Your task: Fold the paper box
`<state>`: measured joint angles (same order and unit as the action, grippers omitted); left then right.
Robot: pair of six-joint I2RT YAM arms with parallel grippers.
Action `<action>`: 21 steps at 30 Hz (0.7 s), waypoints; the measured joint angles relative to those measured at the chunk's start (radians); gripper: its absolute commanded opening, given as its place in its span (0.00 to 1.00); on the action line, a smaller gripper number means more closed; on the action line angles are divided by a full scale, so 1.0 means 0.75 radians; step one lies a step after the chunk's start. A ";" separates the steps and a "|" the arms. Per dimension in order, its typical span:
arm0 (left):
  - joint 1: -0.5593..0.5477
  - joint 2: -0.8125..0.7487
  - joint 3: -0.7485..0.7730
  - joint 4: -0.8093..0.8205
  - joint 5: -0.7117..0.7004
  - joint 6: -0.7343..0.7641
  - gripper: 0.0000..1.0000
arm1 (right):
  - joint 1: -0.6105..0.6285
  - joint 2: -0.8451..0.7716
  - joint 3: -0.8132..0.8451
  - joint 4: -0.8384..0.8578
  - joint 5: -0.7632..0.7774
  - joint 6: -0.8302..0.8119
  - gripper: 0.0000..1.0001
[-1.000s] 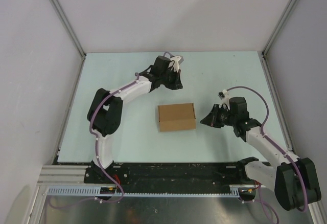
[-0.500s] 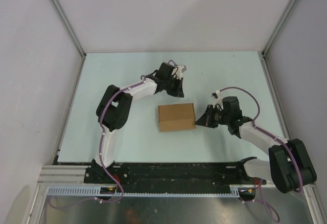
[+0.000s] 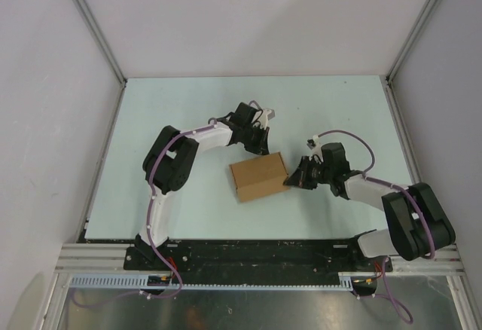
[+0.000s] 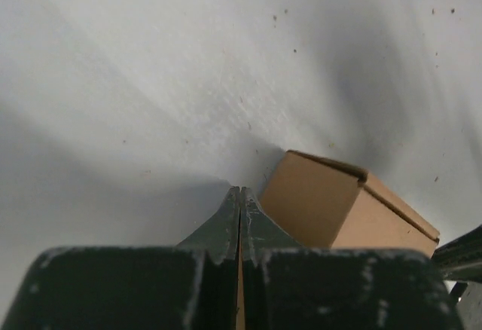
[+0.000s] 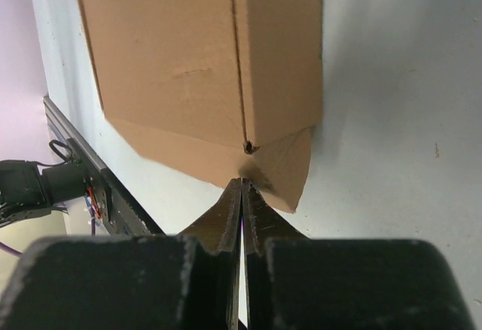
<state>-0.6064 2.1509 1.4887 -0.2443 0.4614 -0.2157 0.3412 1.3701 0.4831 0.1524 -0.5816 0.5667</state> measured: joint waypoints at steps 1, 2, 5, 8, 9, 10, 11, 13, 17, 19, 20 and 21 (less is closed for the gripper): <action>-0.001 0.000 -0.007 0.001 0.007 0.004 0.00 | 0.003 0.010 -0.001 0.007 0.000 0.001 0.02; -0.002 0.000 -0.014 0.002 0.015 0.009 0.00 | 0.004 0.017 0.000 0.013 0.000 0.002 0.02; -0.006 0.000 -0.032 0.004 0.030 0.018 0.00 | 0.006 0.034 -0.001 0.026 0.001 0.002 0.03; -0.008 0.000 -0.040 0.019 0.040 0.021 0.00 | 0.008 0.046 -0.001 0.036 0.001 0.002 0.03; -0.009 -0.001 -0.046 0.029 0.045 0.021 0.00 | 0.009 0.050 -0.001 0.038 0.001 0.002 0.03; -0.009 -0.001 -0.049 0.035 0.049 0.022 0.00 | 0.010 0.055 -0.001 0.043 0.001 0.002 0.03; -0.009 -0.003 -0.054 0.043 0.053 0.022 0.00 | 0.011 0.063 -0.001 0.049 0.001 0.002 0.03; -0.009 -0.006 -0.065 0.054 0.054 0.023 0.00 | 0.013 0.073 -0.001 0.058 0.001 0.001 0.03; -0.009 -0.015 -0.084 0.076 0.056 0.024 0.00 | 0.017 0.097 -0.001 0.081 0.001 0.000 0.03; -0.009 -0.019 -0.092 0.081 0.058 0.025 0.00 | 0.018 0.106 -0.001 0.087 0.001 -0.001 0.04; -0.009 -0.020 -0.095 0.083 0.060 0.025 0.00 | 0.018 0.111 -0.001 0.091 0.000 -0.002 0.04; -0.010 -0.023 -0.100 0.086 0.062 0.030 0.00 | 0.018 0.115 -0.001 0.096 -0.001 -0.002 0.04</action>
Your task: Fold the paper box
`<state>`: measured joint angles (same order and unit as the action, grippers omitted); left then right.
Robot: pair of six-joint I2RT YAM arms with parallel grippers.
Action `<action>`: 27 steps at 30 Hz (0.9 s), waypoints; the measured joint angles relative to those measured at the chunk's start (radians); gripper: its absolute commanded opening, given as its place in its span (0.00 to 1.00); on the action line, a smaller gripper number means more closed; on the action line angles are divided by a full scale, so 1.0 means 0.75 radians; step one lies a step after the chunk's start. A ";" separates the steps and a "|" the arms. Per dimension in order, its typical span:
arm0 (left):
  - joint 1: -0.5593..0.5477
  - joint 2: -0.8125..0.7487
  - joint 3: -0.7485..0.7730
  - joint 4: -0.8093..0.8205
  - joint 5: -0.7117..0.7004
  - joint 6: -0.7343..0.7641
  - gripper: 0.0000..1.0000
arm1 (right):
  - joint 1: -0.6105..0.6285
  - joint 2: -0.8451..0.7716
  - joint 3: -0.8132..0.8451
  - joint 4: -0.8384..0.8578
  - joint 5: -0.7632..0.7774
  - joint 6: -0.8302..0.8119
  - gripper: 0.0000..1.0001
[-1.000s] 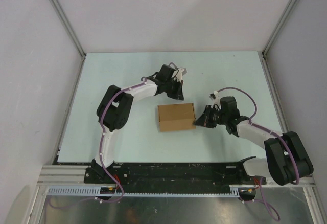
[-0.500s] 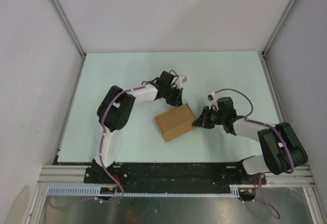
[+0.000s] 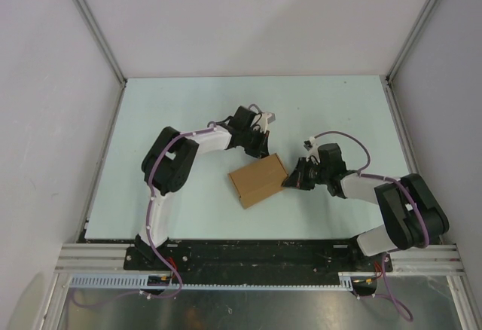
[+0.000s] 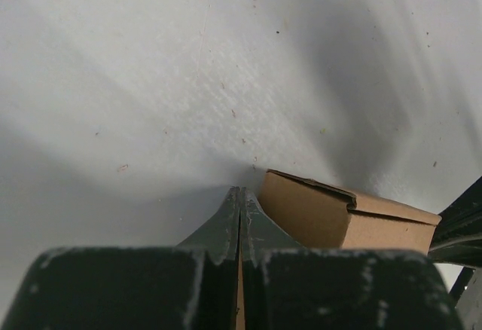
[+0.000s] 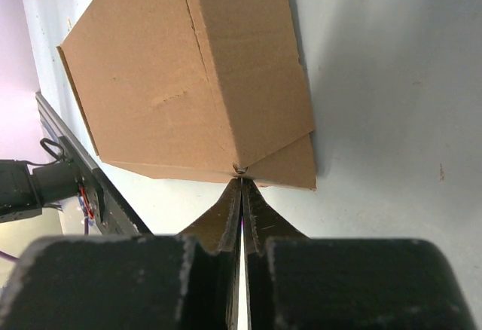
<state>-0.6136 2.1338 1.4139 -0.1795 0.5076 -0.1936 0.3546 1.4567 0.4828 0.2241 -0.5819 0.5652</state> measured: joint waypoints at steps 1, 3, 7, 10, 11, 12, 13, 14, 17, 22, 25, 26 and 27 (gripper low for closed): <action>0.000 -0.001 -0.002 0.002 0.001 0.001 0.00 | 0.000 0.003 0.000 0.004 -0.001 0.000 0.04; 0.001 -0.003 -0.007 0.008 0.002 0.002 0.00 | 0.000 0.007 0.000 0.011 -0.003 -0.001 0.04; 0.001 -0.013 -0.026 0.025 0.002 0.002 0.00 | 0.000 0.013 0.000 0.018 -0.007 -0.009 0.04; 0.000 -0.031 -0.053 0.031 -0.008 0.002 0.00 | 0.001 0.011 0.001 0.016 -0.011 -0.025 0.05; 0.000 -0.037 -0.062 0.031 -0.009 0.002 0.00 | 0.002 0.006 0.001 0.010 -0.012 -0.033 0.05; 0.001 -0.044 -0.072 0.032 -0.010 0.001 0.00 | 0.002 -0.001 0.001 0.001 -0.010 -0.038 0.05; 0.000 -0.051 -0.081 0.030 -0.009 -0.001 0.00 | 0.001 -0.012 0.001 -0.013 -0.009 -0.046 0.06; 0.000 -0.056 -0.088 0.028 -0.009 -0.001 0.00 | 0.001 -0.024 0.001 -0.023 -0.008 -0.053 0.06; -0.001 -0.067 -0.103 0.027 -0.009 -0.008 0.00 | -0.002 -0.049 0.003 -0.034 -0.011 -0.066 0.05; -0.001 -0.089 -0.132 0.023 -0.005 -0.017 0.00 | -0.004 -0.040 0.013 -0.043 -0.019 -0.072 0.05; -0.001 -0.106 -0.158 0.022 -0.001 -0.021 0.00 | -0.004 -0.012 0.023 -0.044 -0.025 -0.072 0.05; -0.001 -0.112 -0.167 0.023 0.001 -0.021 0.00 | -0.003 -0.004 0.025 -0.045 -0.027 -0.073 0.05; -0.001 -0.118 -0.176 0.023 0.002 -0.022 0.00 | -0.002 0.003 0.025 -0.044 -0.027 -0.073 0.05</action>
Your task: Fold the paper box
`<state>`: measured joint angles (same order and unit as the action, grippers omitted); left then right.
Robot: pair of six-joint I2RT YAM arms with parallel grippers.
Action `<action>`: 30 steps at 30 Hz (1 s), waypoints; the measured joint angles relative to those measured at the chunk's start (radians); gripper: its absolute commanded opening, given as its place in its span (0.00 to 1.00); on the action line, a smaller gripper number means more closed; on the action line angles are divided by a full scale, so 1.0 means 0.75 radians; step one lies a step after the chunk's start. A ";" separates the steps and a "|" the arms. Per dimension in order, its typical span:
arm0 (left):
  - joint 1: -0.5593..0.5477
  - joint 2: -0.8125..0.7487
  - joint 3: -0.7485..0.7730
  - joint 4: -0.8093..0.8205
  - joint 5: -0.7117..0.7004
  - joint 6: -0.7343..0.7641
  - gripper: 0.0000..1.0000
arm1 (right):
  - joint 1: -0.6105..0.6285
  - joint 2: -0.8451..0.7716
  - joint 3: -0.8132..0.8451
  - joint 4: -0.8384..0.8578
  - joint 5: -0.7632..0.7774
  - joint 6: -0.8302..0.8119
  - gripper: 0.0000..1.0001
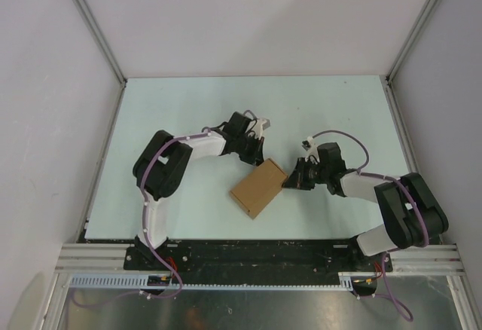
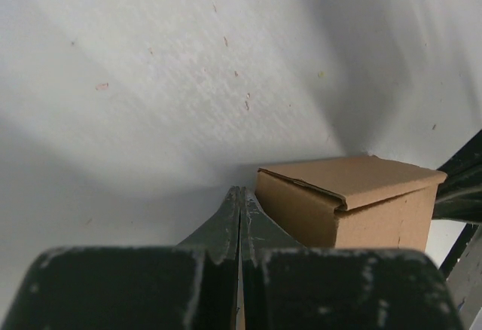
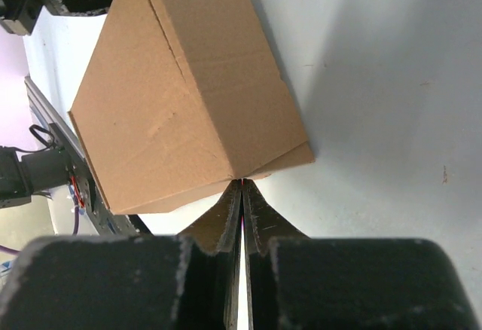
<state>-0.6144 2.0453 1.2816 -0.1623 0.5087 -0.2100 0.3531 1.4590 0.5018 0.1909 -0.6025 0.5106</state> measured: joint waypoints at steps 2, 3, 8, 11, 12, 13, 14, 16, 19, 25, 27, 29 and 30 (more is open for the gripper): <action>-0.001 -0.013 -0.018 0.002 0.000 0.000 0.00 | 0.002 0.011 0.000 -0.001 -0.001 0.001 0.05; -0.002 -0.019 -0.028 0.005 -0.001 0.000 0.00 | 0.002 0.017 0.002 0.001 -0.003 0.001 0.06; -0.002 -0.048 -0.070 0.015 -0.014 -0.001 0.00 | 0.001 0.030 0.016 -0.011 -0.011 -0.008 0.07; -0.002 -0.079 -0.110 0.018 -0.033 -0.013 0.00 | -0.014 0.015 0.024 -0.051 -0.003 -0.030 0.10; -0.001 -0.090 -0.123 0.014 -0.036 -0.024 0.00 | -0.021 0.002 0.025 -0.065 0.006 -0.036 0.11; 0.002 -0.101 -0.137 0.008 -0.038 -0.036 0.01 | -0.031 -0.024 0.026 -0.091 0.022 -0.048 0.13; 0.007 -0.110 -0.149 0.003 -0.040 -0.046 0.01 | -0.041 -0.058 0.028 -0.113 0.040 -0.056 0.14; 0.021 -0.131 -0.173 -0.004 -0.049 -0.066 0.01 | -0.052 -0.129 0.036 -0.164 0.076 -0.075 0.16; 0.060 -0.189 -0.235 -0.018 -0.094 -0.097 0.01 | -0.061 -0.239 0.051 -0.254 0.154 -0.100 0.16; 0.144 -0.352 -0.400 -0.024 -0.254 -0.159 0.00 | -0.032 -0.370 0.052 -0.460 0.320 -0.088 0.05; 0.149 -0.442 -0.488 -0.021 -0.299 -0.186 0.00 | 0.009 -0.410 0.052 -0.529 0.388 -0.065 0.03; 0.135 -0.523 -0.569 -0.014 -0.327 -0.207 0.00 | 0.085 -0.447 0.052 -0.595 0.475 -0.021 0.01; 0.119 -0.556 -0.604 -0.011 -0.339 -0.215 0.00 | 0.124 -0.461 0.052 -0.616 0.499 -0.005 0.00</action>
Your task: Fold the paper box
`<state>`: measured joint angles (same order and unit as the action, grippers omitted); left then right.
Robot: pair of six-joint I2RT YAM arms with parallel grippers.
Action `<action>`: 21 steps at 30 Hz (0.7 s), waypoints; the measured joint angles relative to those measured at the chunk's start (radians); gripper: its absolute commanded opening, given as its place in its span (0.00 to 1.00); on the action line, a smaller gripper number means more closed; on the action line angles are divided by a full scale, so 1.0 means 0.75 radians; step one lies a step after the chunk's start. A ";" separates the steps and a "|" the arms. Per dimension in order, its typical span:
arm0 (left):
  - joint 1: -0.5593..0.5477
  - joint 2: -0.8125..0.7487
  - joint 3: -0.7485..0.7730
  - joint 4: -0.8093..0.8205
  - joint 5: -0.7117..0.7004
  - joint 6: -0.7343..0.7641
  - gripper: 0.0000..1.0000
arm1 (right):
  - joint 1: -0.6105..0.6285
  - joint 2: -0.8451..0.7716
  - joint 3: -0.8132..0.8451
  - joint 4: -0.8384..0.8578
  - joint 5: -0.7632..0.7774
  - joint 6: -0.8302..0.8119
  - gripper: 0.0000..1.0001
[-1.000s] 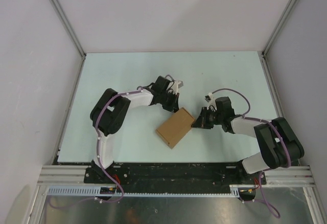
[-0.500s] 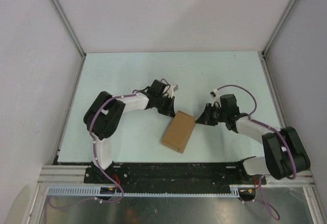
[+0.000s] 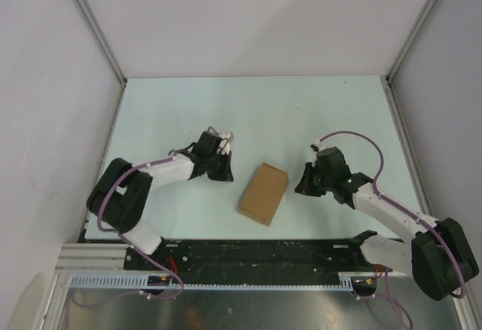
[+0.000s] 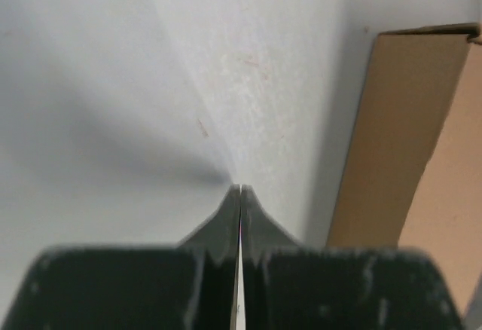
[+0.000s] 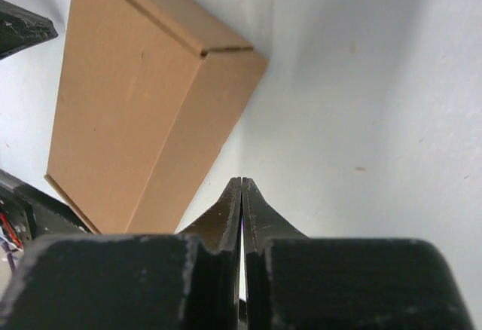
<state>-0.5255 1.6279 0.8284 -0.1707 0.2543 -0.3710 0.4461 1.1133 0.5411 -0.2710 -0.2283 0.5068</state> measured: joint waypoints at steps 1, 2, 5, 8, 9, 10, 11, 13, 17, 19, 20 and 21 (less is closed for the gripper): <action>-0.023 -0.028 -0.034 0.006 -0.014 -0.008 0.00 | 0.052 -0.015 0.000 -0.022 0.033 0.028 0.00; -0.048 -0.046 -0.057 0.007 -0.022 -0.016 0.00 | 0.099 -0.025 0.000 -0.037 0.063 0.057 0.00; -0.165 -0.090 -0.135 0.040 -0.040 -0.053 0.00 | 0.221 -0.038 -0.004 -0.066 0.135 0.145 0.00; -0.243 -0.152 -0.219 0.101 -0.052 -0.104 0.00 | 0.305 -0.065 -0.039 -0.076 0.219 0.251 0.00; -0.255 -0.180 -0.254 0.121 -0.054 -0.127 0.00 | 0.326 -0.080 -0.059 -0.075 0.240 0.283 0.00; -0.261 -0.205 -0.285 0.144 -0.056 -0.146 0.00 | 0.346 -0.098 -0.085 -0.072 0.259 0.318 0.00; -0.267 -0.222 -0.306 0.157 -0.057 -0.161 0.00 | 0.367 -0.114 -0.114 -0.065 0.277 0.356 0.00; -0.277 -0.245 -0.339 0.189 -0.060 -0.190 0.00 | 0.414 -0.122 -0.166 -0.058 0.311 0.431 0.00; -0.296 -0.249 -0.377 0.272 -0.058 -0.243 0.00 | 0.506 -0.055 -0.199 -0.026 0.362 0.543 0.00; -0.322 -0.247 -0.387 0.301 -0.057 -0.265 0.00 | 0.539 -0.023 -0.198 0.024 0.369 0.579 0.00; -0.341 -0.241 -0.387 0.310 -0.057 -0.275 0.00 | 0.556 -0.004 -0.197 0.056 0.371 0.598 0.00; -0.364 -0.232 -0.387 0.326 -0.056 -0.280 0.00 | 0.568 0.010 -0.197 0.079 0.374 0.613 0.00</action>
<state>-0.7982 1.4536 0.5385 0.0738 0.2123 -0.5812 0.8719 1.1210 0.3935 -0.2119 0.0521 0.9668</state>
